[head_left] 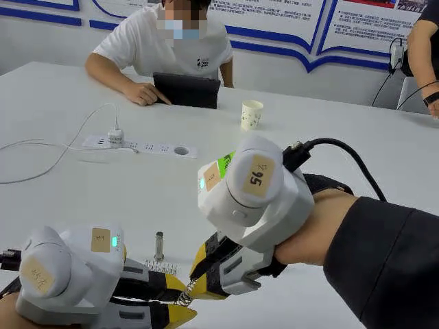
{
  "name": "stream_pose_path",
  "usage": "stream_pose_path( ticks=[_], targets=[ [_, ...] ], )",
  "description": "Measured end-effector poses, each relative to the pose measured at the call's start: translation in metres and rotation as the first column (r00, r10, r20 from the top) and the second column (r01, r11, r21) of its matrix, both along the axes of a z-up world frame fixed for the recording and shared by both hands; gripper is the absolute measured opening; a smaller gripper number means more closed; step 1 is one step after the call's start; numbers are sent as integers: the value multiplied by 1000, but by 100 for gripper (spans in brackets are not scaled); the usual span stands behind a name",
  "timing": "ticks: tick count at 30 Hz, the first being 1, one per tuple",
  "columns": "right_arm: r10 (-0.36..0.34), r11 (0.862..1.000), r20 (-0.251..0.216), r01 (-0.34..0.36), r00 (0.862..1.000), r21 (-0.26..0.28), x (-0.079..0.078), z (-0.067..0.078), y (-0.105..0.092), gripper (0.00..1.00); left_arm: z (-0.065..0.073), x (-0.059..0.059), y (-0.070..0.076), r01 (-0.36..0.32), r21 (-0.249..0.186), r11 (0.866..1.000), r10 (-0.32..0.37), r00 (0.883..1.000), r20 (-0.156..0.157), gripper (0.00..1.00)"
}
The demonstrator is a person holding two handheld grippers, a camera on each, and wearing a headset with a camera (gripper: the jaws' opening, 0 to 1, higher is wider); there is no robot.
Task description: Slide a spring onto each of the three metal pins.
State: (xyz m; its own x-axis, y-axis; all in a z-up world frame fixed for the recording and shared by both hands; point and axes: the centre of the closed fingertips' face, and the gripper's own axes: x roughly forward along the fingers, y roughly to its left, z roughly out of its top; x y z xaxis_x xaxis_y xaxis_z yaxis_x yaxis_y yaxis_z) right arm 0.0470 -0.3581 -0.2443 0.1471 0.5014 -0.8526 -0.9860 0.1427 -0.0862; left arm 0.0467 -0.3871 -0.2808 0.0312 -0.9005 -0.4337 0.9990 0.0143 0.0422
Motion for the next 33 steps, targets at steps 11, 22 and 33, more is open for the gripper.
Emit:
stream_pose_path(
  ticks=[11, 22, 33],
  targets=[
    [12, 1000, -3, -12, 1000, 3, -2, 2, 7, 12, 1, -3, -3, 9, -9, 1000, -9, 1000, 6, 11],
    [1, 1000, -22, -2, 1000, -18, -1, -6, 2, 14, 5, -1, -5, 9, -28, 1000, -9, 1000, 10, 11],
    [2, 1000, -31, -2, 1000, -21, -1, -9, 2, 12, 7, 0, -6, 0, -33, 999, 0, 1000, -2, 11]
  ],
)
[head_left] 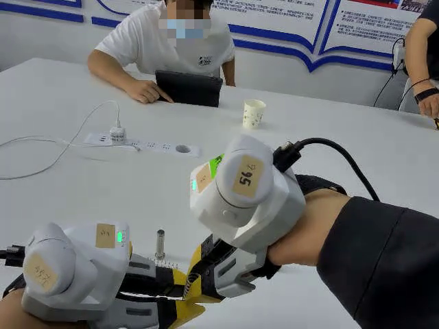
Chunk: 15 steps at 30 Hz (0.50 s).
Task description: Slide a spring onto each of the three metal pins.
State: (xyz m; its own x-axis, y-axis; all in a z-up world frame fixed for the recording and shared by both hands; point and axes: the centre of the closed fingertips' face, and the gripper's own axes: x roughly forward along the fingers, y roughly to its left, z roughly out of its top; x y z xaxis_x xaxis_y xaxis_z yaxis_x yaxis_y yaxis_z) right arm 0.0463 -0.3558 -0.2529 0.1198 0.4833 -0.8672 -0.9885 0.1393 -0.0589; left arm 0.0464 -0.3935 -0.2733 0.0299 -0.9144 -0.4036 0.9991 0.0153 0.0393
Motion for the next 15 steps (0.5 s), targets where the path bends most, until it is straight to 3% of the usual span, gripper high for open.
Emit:
stream_pose_path(
  ticks=[15],
  targets=[
    [-41, 999, 10, 41, 999, -4, 11, 4, -15, 12, -4, 7, 10, -39, 14, 999, 39, 999, -23, 22]
  ],
)
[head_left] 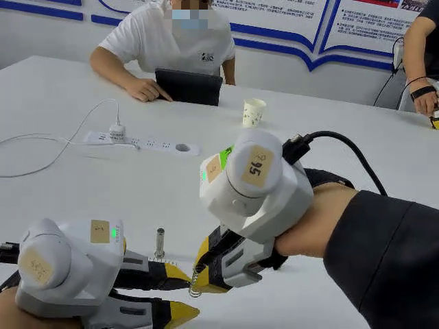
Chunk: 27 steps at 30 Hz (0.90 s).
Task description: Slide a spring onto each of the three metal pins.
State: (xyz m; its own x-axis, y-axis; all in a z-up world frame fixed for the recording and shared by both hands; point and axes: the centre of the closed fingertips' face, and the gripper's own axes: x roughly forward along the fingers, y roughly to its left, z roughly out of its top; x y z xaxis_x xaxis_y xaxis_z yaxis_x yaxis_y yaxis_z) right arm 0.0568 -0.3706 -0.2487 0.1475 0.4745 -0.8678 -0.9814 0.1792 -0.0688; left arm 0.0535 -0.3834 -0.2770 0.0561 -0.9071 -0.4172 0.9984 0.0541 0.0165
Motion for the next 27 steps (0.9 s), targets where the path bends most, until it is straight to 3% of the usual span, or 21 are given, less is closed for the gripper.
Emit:
stream_pose_path(
  ticks=[11, 20, 27],
  targets=[
    [-60, 998, 13, 60, 998, -8, 16, 5, -21, 12, -1, 7, 15, -49, -5, 999, 49, 999, -19, 28],
    [-117, 993, 31, 116, 993, 4, 39, 11, -37, 12, -2, 14, 31, -103, -11, 995, 102, 994, -32, 33],
    [-148, 989, 44, 148, 988, 8, 58, 8, -42, 12, -2, 16, 41, -143, -15, 990, 142, 989, -43, 35]
  ],
)
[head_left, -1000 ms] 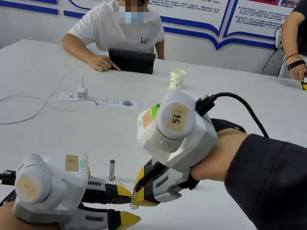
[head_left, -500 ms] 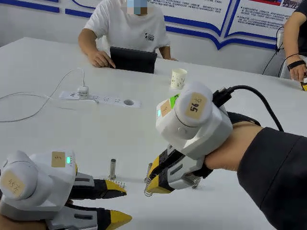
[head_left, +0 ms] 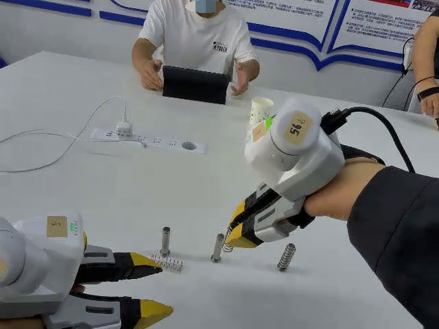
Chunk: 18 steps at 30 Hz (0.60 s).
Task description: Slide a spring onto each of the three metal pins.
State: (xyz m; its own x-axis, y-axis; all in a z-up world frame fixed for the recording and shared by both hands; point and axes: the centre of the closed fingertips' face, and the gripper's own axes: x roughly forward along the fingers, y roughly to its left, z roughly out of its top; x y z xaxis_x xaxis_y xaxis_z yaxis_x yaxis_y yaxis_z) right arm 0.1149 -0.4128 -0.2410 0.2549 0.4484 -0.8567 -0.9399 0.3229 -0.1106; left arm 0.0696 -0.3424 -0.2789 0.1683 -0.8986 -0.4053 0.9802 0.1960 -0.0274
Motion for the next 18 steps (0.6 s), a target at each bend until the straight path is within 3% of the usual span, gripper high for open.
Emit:
stream_pose_path(
  ticks=[18],
  targets=[
    [-72, 997, -1, 72, 997, 20, 37, -15, -4, 12, -1, -2, 7, -41, -13, 999, 41, 999, -19, 38]
  ],
)
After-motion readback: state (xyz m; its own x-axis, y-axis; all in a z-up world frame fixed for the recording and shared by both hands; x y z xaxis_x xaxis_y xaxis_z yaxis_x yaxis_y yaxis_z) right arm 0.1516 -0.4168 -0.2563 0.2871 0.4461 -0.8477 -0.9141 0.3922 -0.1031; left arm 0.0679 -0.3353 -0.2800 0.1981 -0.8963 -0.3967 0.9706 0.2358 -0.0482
